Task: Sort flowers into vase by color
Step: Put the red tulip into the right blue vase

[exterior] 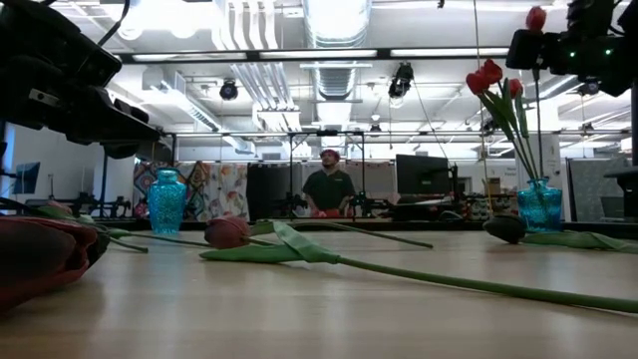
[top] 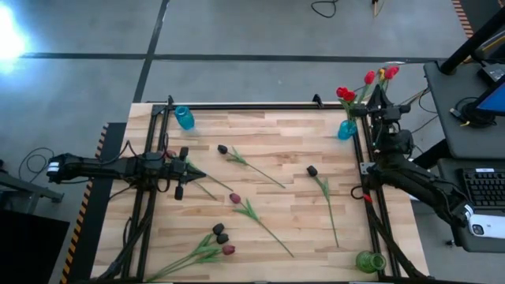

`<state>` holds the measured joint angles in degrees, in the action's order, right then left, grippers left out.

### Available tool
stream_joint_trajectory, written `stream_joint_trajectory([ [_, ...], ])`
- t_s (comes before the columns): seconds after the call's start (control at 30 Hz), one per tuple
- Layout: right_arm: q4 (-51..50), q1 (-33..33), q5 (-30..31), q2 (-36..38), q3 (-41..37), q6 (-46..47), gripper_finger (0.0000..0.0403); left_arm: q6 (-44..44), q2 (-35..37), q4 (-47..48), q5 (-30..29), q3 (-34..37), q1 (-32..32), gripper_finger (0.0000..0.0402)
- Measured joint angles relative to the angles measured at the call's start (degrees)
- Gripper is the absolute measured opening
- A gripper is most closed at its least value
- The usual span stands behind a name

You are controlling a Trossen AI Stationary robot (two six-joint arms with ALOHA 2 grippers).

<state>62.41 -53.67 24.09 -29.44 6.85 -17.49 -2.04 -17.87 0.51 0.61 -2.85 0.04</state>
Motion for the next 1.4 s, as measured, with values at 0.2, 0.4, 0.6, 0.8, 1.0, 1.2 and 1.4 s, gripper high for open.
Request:
stream_joint_trajectory([
  [0.2,5.0,0.0,-0.1,-0.6,-2.9,-0.5,0.0012,0.0,0.0,0.0,0.0,0.0,0.0,0.0],
  [0.4,5.6,0.0,0.1,-1.6,-5.0,-0.5,0.0012,0.0,0.0,0.0,0.0,0.0,0.0,0.0],
  [0.6,5.2,0.0,0.1,-3.4,-5.4,-0.1,0.0012,0.0,0.0,0.0,0.0,0.0,0.0,0.0],
  [0.8,3.5,0.1,1.0,-4.9,-5.9,1.0,0.0012,0.0,0.0,0.0,0.0,0.0,0.0,0.0],
  [1.0,1.0,0.2,2.1,-4.8,-6.0,1.0,0.0012,0.0,0.0,0.0,0.0,0.0,0.0,0.0],
  [1.2,-1.1,0.2,2.8,-4.8,-6.1,1.2,0.0013,0.0,0.0,0.0,0.0,0.0,0.0,0.0],
  [1.4,-3.8,0.2,3.6,-4.3,-6.2,2.6,0.0013,0.0,0.0,0.0,0.0,0.0,0.0,0.0],
])
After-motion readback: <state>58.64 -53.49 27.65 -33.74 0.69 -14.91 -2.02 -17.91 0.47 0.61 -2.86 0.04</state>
